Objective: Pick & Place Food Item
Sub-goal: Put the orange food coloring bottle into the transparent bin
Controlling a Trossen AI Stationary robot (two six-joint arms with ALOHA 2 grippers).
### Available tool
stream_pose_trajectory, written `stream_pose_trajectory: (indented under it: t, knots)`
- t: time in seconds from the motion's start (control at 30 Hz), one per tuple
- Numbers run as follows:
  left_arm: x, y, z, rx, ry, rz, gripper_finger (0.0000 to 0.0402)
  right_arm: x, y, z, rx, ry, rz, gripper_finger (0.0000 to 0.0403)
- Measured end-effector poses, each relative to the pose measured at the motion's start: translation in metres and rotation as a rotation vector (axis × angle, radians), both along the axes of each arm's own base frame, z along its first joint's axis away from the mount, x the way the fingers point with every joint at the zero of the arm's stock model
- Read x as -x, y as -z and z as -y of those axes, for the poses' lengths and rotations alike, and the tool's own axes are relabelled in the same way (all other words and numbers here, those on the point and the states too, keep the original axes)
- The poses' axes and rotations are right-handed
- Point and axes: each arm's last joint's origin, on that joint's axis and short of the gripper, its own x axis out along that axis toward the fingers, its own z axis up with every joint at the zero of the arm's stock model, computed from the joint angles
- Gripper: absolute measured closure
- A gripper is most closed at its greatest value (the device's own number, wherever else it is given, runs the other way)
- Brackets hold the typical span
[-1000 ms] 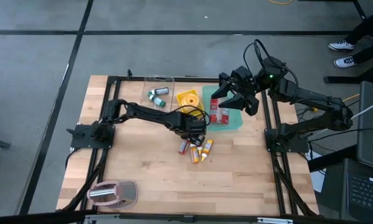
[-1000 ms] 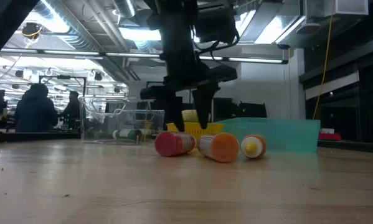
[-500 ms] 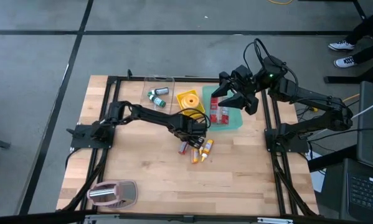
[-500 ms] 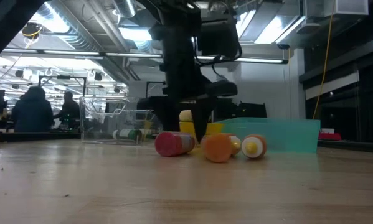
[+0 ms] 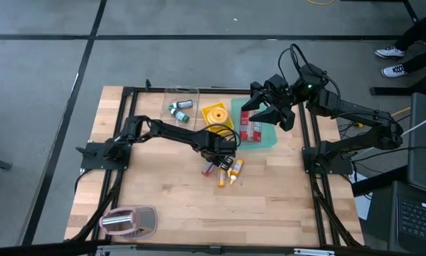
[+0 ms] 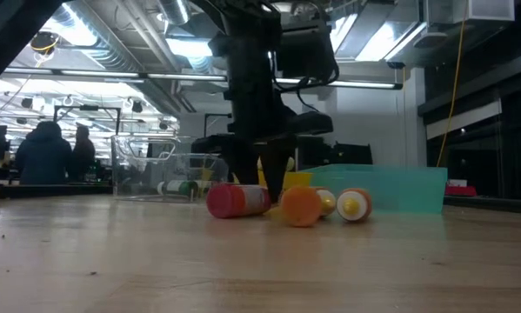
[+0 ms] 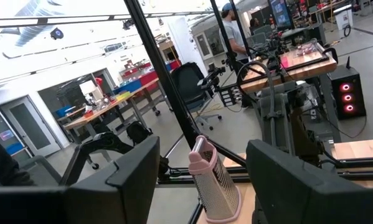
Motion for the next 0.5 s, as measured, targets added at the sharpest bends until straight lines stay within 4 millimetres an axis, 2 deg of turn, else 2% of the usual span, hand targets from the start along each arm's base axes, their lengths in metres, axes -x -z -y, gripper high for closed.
stream_pose_trajectory:
  t: [0.1, 0.2, 0.37, 0.5]
  knots:
    - [-0.001, -0.003, 0.0, 0.0, 0.0, 0.019, 0.0295, 0.0, 0.0, 0.0, 0.0, 0.0, 0.0, 0.0166]
    - [-0.005, -0.016, 0.002, -0.009, 0.002, 0.058, 0.0295, 0.0, 0.0, 0.0, 0.0, 0.0, 0.0, 0.0166]
    - [-0.01, -0.059, 0.001, -0.105, -0.036, 0.194, 0.0295, 0.0, 0.0, 0.0, 0.001, 0.0, 0.001, 0.0166]
    - [-0.003, -0.095, -0.005, -0.266, -0.117, 0.287, 0.0295, 0.0, -0.001, 0.0, 0.003, 0.0, 0.007, 0.0166]
